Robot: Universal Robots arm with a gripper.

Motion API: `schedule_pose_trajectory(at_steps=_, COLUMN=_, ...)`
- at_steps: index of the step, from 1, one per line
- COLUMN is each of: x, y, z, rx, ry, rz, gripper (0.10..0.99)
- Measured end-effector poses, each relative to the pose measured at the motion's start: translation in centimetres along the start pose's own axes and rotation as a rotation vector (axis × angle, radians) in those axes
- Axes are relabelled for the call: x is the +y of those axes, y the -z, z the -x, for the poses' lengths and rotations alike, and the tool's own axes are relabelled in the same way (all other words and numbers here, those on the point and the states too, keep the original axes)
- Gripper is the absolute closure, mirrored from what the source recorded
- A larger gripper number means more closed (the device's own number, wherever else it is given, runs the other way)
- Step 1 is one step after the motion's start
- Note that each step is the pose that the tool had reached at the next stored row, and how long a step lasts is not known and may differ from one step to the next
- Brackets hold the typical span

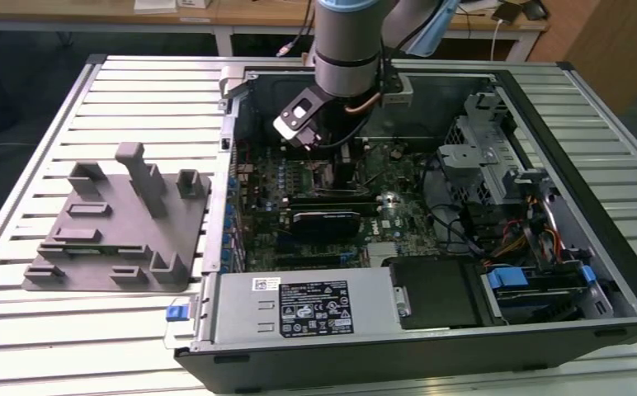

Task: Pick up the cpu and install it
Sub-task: 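Place the cpu into insertion slot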

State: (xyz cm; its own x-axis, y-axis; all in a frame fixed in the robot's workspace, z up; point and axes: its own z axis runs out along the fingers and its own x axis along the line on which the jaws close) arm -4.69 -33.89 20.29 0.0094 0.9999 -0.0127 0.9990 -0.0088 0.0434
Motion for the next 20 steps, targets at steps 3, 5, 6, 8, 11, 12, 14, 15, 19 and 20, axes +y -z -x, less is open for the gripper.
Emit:
schedule_pose_trajectory(at_steps=3, x=-0.08, y=-0.18, z=-0.04, rx=-0.0004, ry=0.000, rz=0.000, gripper=0.545)
schedule_pose_trajectory(at_steps=5, x=-0.15, y=-0.29, z=-0.04, rx=-0.0005, ry=-0.001, rz=0.000, gripper=0.545)
schedule_pose_trajectory(at_steps=6, x=-0.20, y=-0.34, z=-0.05, rx=-0.0005, ry=-0.002, rz=0.000, gripper=0.545)
schedule_pose_trajectory(at_steps=8, x=-0.23, y=-0.44, z=-0.08, rx=-0.0005, ry=-0.003, rz=0.000, gripper=0.545)
schedule_pose_trajectory(at_steps=11, x=-0.25, y=-0.58, z=-0.13, rx=-0.0007, ry=-0.008, rz=0.000, gripper=0.545)
schedule_pose_trajectory(at_steps=12, x=-0.27, y=-0.61, z=-0.16, rx=-0.0006, ry=-0.010, rz=0.000, gripper=0.545)
schedule_pose_trajectory(at_steps=14, x=-0.30, y=-0.66, z=-0.20, rx=-0.0005, ry=-0.011, rz=0.000, gripper=0.545)
schedule_pose_trajectory(at_steps=15, x=-0.32, y=-0.69, z=-0.22, rx=-0.0004, ry=-0.012, rz=0.000, gripper=0.545)
schedule_pose_trajectory(at_steps=19, x=-0.38, y=-0.82, z=-0.32, rx=-0.0004, ry=-0.013, rz=0.000, gripper=0.545)
schedule_pose_trajectory(at_steps=20, x=-0.39, y=-0.86, z=-0.34, rx=-0.0004, ry=-0.013, rz=0.000, gripper=0.545)
